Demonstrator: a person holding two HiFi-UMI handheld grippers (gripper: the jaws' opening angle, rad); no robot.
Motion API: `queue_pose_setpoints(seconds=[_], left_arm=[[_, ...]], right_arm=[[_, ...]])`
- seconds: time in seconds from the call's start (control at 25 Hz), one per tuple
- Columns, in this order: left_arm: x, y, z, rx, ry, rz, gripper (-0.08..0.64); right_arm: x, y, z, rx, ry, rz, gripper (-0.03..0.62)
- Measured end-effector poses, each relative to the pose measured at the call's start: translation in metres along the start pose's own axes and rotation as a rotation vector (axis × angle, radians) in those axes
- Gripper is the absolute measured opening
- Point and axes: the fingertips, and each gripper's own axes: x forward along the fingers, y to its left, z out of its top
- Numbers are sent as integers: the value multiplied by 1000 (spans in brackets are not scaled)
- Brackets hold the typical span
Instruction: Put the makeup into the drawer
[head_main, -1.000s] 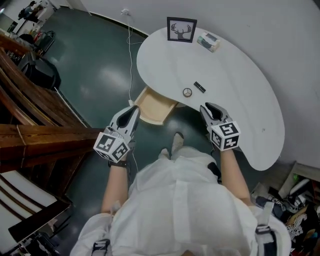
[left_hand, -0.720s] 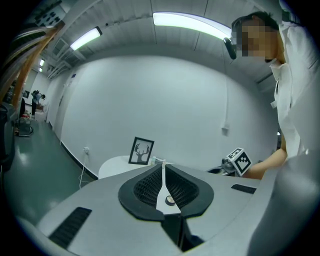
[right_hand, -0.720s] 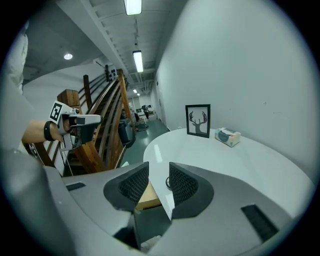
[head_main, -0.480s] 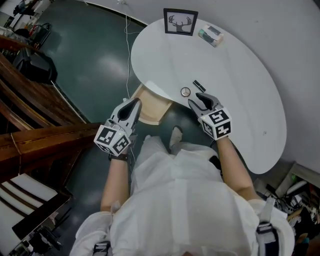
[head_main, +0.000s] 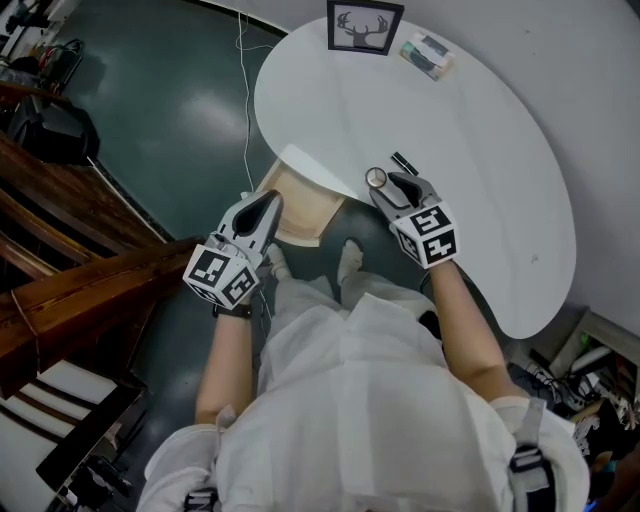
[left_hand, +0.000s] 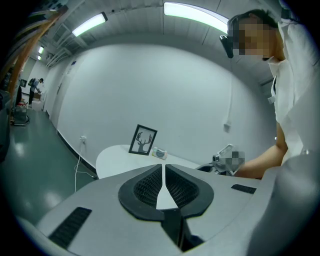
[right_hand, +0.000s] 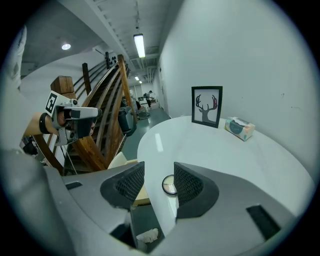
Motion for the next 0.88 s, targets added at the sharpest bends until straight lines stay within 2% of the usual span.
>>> queue_pose_setpoints(seconds=[0.4, 0.88], left_arm=[[8, 14, 3, 6, 19, -31, 31], [12, 17, -1, -5, 29, -32, 31]], right_arm=[[13, -5, -3, 16, 32, -35, 172], [36, -11, -29, -28, 151, -40, 202]])
